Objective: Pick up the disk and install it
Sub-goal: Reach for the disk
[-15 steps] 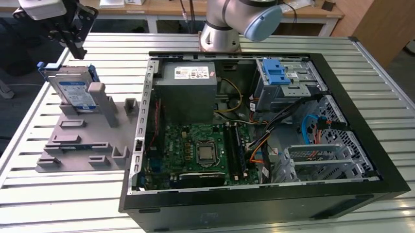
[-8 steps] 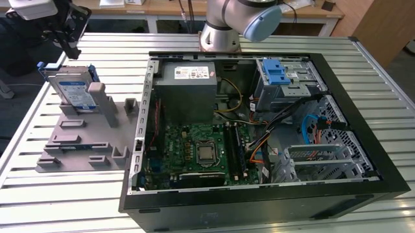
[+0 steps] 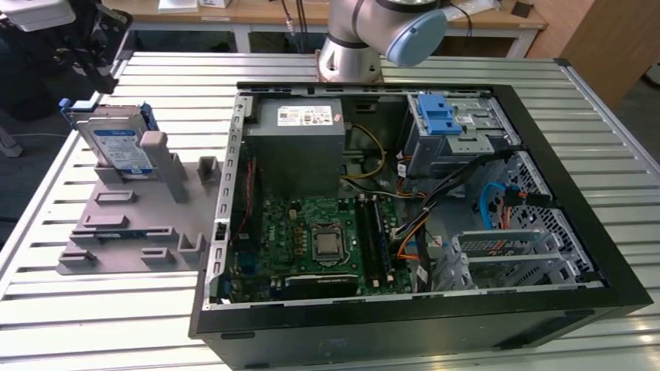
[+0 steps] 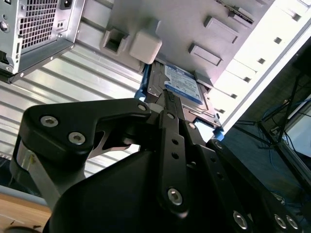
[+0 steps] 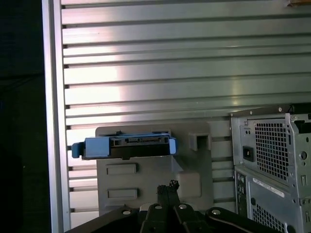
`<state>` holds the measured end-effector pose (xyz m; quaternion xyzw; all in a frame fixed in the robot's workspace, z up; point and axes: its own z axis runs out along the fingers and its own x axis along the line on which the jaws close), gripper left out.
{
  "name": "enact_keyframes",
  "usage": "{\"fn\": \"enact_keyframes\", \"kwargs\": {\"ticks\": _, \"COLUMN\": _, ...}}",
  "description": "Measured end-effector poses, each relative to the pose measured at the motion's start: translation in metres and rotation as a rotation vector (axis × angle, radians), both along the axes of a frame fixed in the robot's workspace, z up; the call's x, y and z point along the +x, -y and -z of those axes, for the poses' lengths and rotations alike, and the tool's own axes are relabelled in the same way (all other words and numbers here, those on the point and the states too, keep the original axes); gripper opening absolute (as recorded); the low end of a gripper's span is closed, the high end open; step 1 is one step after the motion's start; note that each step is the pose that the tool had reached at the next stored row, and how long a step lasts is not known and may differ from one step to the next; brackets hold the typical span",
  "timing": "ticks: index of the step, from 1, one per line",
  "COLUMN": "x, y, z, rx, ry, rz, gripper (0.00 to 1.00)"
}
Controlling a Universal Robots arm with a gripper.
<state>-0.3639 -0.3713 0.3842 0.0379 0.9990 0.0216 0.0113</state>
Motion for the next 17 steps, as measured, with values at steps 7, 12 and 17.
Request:
{"fn": "enact_keyframes", "kwargs": {"ticks": 7, "x": -0.011, "y": -0.0014, "z": 0.0006, "rx": 0.0000, "ry": 0.0000, "rz": 0.000, "gripper": 0.11}}
{"fn": "enact_keyframes", "kwargs": {"ticks": 12, "x": -0.021, "y": -0.0077, "z": 0.0013, "rx": -0.0001, "ry": -0.0001, "rz": 0.000, "gripper": 0.11}}
{"fn": "enact_keyframes", "kwargs": {"ticks": 17, "x": -0.036, "y": -0.0126, "z": 0.0028, "rx": -0.0001, "ry": -0.0002, "rz": 0.000, "gripper": 0.11}}
